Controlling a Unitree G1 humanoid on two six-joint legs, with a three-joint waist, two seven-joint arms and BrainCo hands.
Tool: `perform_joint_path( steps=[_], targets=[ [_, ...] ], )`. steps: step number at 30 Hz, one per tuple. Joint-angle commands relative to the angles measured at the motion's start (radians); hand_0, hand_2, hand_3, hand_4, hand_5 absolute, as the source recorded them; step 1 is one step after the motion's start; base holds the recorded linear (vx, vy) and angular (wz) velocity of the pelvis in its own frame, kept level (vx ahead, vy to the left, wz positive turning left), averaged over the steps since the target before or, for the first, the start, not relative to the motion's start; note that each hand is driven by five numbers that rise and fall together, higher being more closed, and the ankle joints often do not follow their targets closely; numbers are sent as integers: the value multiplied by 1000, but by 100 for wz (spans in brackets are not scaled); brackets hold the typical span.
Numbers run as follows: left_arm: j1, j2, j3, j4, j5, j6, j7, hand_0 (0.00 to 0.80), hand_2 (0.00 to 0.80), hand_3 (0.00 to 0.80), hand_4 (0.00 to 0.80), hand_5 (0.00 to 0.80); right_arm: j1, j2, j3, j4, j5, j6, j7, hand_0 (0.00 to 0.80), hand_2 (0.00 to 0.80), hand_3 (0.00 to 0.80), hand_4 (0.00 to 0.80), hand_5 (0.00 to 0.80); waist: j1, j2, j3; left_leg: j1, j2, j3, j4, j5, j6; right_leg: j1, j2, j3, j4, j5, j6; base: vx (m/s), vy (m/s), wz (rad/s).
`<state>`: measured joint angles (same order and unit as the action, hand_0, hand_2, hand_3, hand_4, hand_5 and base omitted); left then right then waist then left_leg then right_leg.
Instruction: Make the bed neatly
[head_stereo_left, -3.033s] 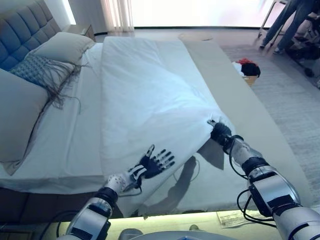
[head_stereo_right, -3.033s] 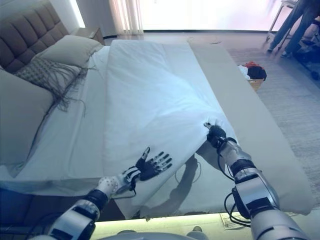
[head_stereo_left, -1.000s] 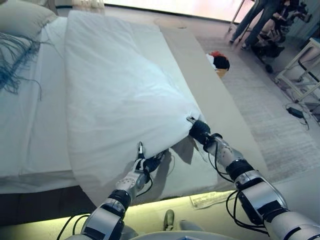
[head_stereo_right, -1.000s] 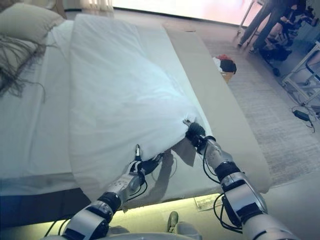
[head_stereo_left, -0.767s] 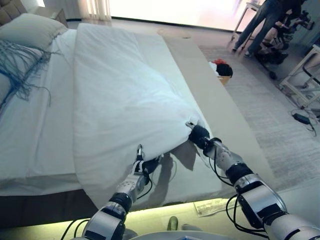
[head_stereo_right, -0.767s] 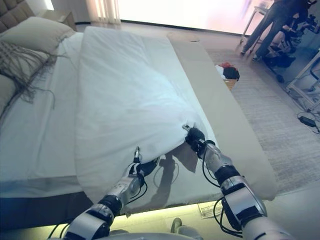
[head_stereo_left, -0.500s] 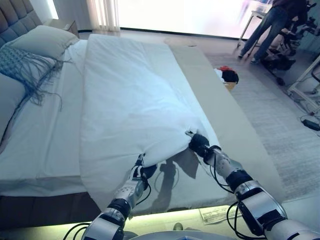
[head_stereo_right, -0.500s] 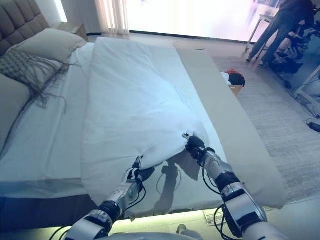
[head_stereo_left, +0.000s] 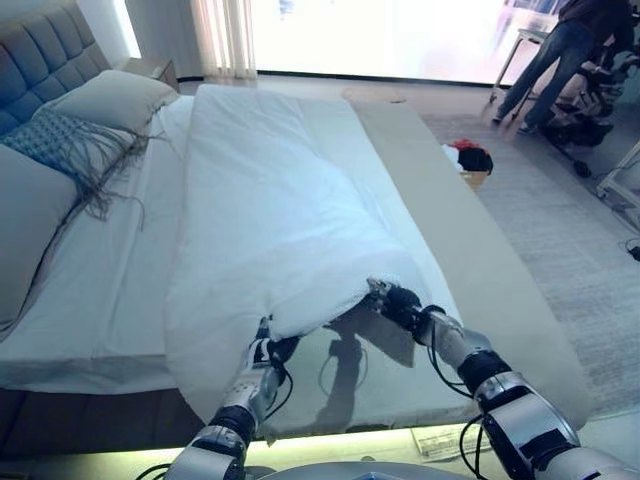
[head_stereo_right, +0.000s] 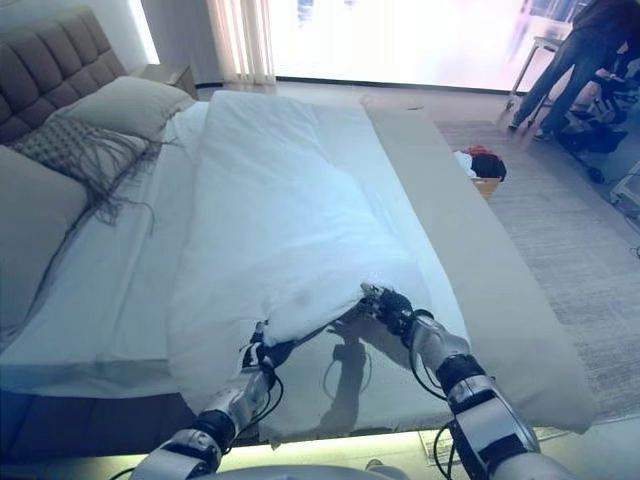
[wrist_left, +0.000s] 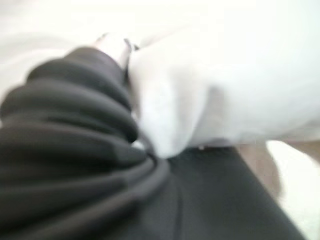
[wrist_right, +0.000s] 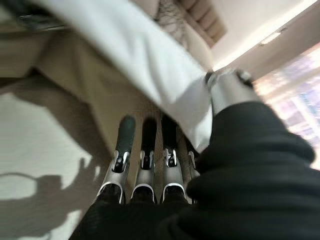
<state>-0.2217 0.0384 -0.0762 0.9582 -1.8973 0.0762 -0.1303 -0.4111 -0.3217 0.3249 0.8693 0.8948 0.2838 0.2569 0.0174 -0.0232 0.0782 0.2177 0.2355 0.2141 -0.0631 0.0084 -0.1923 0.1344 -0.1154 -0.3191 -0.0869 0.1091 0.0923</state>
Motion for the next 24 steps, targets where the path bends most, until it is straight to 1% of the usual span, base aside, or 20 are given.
perform_joint_path(
  steps=[1,4,5,6,7,11,14,16,17,19,20,24],
  targets=[
    [-40,102,69,23,48,-30,-72,800,800,800,800,800,29,-45,-76,39,-31,10,70,0,0,0,0,0,37,-31,-17,-25,-16,-27,-21,39,25,49,-96,-35,35,-57,85,-90,92,2],
    [-21,132,129,48,84,-19,-114,800,800,800,800,800,139,-23,-98,132,-93,28,152,0,0,0,0,0,34,-20,-23,-30,-27,-32,-22,39,35,46,-101,-33,38,-58,85,-74,72,3],
    [-18,136,138,56,93,-17,-124,800,800,800,800,800,154,-18,-102,159,-111,19,172,0,0,0,0,0,33,-19,-23,-31,-29,-32,-22,39,37,45,-102,-32,40,-59,85,-59,62,4],
    [-14,146,159,80,111,-12,-147,800,800,800,800,800,181,-9,-117,219,-115,30,201,0,0,0,0,0,32,-14,-25,-32,-34,-33,-21,38,41,43,-104,-29,44,-61,84,-59,66,2],
    [-14,157,185,108,133,-1,-168,800,800,800,800,800,203,0,-134,274,-121,25,231,0,0,0,0,0,32,-10,-25,-33,-38,-34,-19,36,44,43,-105,-27,47,-63,83,-64,76,2],
    [-13,205,277,226,220,27,-244,800,800,800,800,800,250,19,-192,412,-158,64,260,0,0,0,0,0,27,2,-29,-29,-54,-34,-11,23,53,44,-110,-17,56,-74,81,-49,74,1],
    [2,249,332,294,271,49,-283,800,800,800,800,800,267,18,-238,466,-122,76,242,0,0,0,0,0,20,9,-34,-21,-64,-29,-8,13,59,49,-111,-8,52,-77,81,-37,79,-1],
    [19,275,358,323,297,57,-301,800,800,800,800,800,280,9,-269,483,-107,70,224,0,0,0,0,0,17,14,-40,-20,-71,-26,-7,9,63,51,-112,-4,46,-74,82,-43,94,-6],
    [31,307,386,344,314,73,-310,800,800,800,800,800,287,-11,-299,494,-107,68,217,0,0,0,0,0,14,17,-43,-18,-76,-21,-6,6,66,52,-113,-1,42,-73,83,-50,104,-8],
    [37,339,411,371,321,83,-323,800,800,800,800,800,290,-30,-322,502,-91,65,206,0,0,0,0,0,12,18,-46,-18,-81,-16,-3,3,68,52,-114,2,38,-70,85,-52,99,-9],
    [45,368,433,390,323,91,-332,800,800,800,800,800,290,-54,-350,508,-72,62,192,0,0,0,0,0,9,20,-46,-21,-86,-14,2,-1,70,51,-116,6,36,-68,86,-59,112,-8],
    [60,421,485,393,337,95,-319,800,800,800,800,800,292,-101,-408,515,-26,30,141,0,0,0,0,0,12,22,-41,-28,-101,-11,20,-18,80,45,-127,11,39,-64,92,-71,126,-8]
  ],
)
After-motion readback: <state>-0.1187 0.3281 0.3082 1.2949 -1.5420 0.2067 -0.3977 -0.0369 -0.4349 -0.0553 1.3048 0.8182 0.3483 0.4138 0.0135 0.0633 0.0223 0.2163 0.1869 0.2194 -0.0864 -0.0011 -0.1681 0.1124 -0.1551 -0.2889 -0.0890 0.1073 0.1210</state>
